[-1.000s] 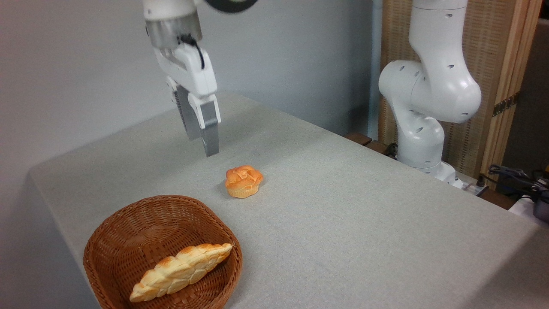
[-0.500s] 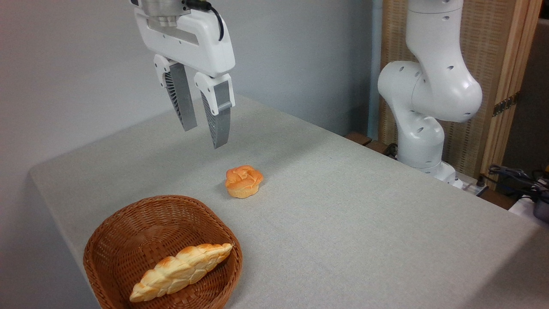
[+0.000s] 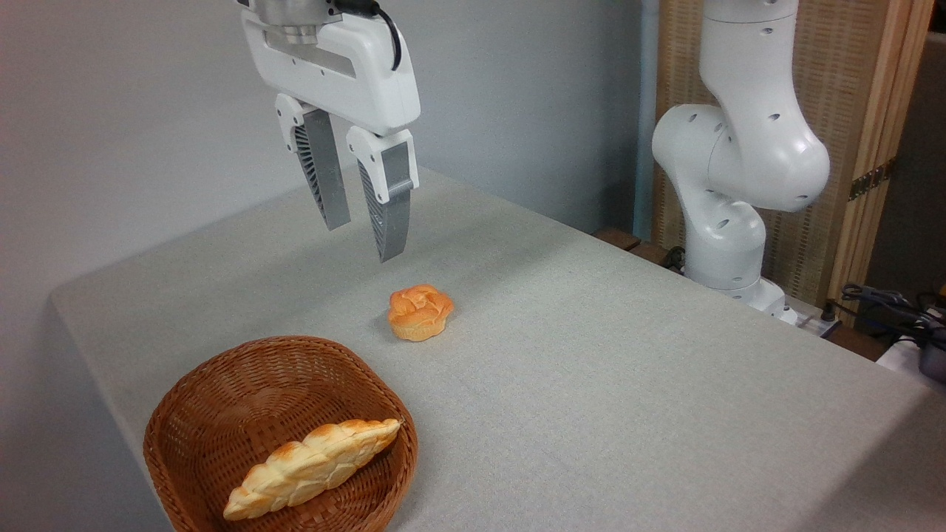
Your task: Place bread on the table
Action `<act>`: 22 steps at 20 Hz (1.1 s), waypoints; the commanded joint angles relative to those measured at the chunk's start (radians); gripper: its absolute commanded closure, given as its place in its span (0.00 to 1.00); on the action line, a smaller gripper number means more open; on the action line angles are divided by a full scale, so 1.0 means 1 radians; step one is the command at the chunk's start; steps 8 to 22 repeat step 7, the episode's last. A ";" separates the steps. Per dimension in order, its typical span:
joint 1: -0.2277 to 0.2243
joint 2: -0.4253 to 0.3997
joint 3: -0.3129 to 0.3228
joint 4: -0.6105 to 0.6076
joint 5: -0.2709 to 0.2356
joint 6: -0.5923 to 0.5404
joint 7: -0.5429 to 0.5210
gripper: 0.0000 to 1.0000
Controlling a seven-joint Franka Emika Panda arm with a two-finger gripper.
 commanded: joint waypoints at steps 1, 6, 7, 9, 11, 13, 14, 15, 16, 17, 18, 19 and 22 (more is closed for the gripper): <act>-0.024 -0.007 0.016 -0.011 -0.018 -0.018 0.010 0.00; -0.024 -0.007 0.014 -0.011 -0.018 -0.005 0.013 0.00; -0.022 -0.007 0.014 -0.011 -0.015 -0.005 0.013 0.00; -0.022 -0.007 0.014 -0.011 -0.015 -0.005 0.013 0.00; -0.022 -0.007 0.014 -0.011 -0.015 -0.005 0.013 0.00; -0.022 -0.007 0.014 -0.011 -0.015 -0.005 0.013 0.00; -0.022 -0.007 0.014 -0.011 -0.015 -0.005 0.013 0.00; -0.022 -0.007 0.014 -0.011 -0.015 -0.005 0.013 0.00; -0.022 -0.007 0.014 -0.011 -0.015 -0.005 0.013 0.00; -0.022 -0.007 0.014 -0.011 -0.015 -0.005 0.013 0.00; -0.022 -0.007 0.014 -0.011 -0.015 -0.005 0.013 0.00; -0.022 -0.007 0.014 -0.011 -0.015 -0.005 0.013 0.00; -0.022 -0.007 0.014 -0.011 -0.015 -0.005 0.013 0.00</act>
